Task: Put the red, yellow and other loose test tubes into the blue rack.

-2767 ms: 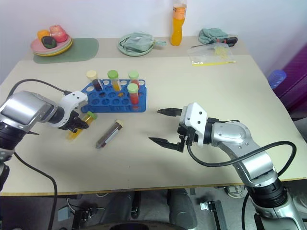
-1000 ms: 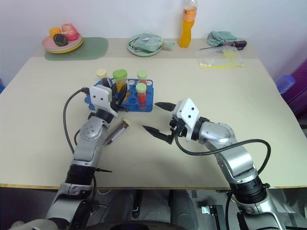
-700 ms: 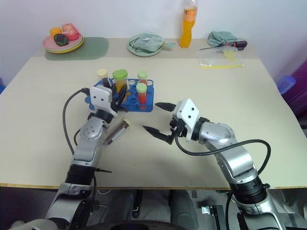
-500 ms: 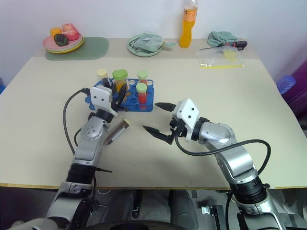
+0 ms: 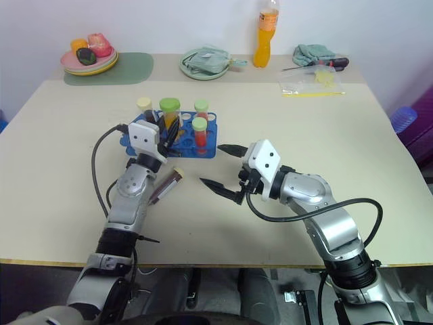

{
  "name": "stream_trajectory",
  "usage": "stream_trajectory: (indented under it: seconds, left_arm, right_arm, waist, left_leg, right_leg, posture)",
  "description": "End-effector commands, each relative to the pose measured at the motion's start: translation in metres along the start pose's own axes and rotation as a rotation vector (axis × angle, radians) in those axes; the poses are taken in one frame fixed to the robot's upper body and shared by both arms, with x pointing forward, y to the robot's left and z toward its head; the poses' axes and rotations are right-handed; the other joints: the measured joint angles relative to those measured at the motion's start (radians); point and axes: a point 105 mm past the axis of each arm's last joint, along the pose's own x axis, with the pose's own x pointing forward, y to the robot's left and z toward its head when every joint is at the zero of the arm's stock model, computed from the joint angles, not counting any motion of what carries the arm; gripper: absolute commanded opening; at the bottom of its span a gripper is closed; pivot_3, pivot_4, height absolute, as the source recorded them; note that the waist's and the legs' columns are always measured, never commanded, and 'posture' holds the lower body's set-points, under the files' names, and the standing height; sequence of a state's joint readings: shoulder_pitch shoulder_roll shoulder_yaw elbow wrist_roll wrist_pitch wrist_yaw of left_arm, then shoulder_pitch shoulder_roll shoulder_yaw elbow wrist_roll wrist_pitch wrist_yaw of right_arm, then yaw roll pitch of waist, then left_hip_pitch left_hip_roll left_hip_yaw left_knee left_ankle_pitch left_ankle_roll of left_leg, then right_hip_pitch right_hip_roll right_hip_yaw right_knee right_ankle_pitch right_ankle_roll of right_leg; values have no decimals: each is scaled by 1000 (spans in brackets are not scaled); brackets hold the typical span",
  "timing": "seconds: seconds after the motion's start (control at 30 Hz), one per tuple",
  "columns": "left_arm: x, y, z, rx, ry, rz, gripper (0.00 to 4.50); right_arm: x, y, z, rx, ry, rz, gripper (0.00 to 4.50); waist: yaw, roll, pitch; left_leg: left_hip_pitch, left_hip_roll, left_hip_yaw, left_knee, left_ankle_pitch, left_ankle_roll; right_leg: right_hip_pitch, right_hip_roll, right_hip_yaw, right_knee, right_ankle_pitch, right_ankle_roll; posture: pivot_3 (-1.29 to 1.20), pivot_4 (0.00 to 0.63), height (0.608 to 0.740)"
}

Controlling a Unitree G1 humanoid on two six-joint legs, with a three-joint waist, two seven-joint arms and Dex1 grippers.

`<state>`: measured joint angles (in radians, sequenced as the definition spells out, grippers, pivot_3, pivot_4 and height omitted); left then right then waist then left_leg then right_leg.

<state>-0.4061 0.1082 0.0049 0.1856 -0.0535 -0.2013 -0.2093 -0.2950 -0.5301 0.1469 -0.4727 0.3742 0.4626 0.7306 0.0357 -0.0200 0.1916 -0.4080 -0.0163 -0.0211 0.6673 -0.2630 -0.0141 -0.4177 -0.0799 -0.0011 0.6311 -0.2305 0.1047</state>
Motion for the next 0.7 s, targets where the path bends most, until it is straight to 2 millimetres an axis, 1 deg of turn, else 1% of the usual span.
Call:
stream_trajectory:
  seconds: [0.03, 0.47, 0.7]
  left_arm:
    - [-3, -1, 1, -5, -3, 2, 728]
    - [1, 3, -4, 33, -4, 21, 728]
    - [6, 2, -9, 20, -11, 29, 728]
  right_arm:
    - [-2, 1, 11, -33, -32, -2, 4500]
    - [-1, 0, 11, -37, -32, 2, 4500]
    - [-1, 1, 11, -41, -32, 3, 4500]
  waist:
    - [1, 0, 0]
    - [1, 0, 0]
    - [1, 0, 0]
  left_leg:
    - [0, 0, 0, 0, 0, 0]
    - [1, 0, -1, 0, 0, 0]
    - [3, 0, -1, 0, 0, 0]
  right_leg:
    - [0, 0, 0, 0, 0, 0]
    - [2, 0, 0, 0, 0, 0]
    - [4, 0, -1, 0, 0, 0]
  posture:
    - [0, 150, 740]
    - [0, 150, 740]
    - [0, 150, 740]
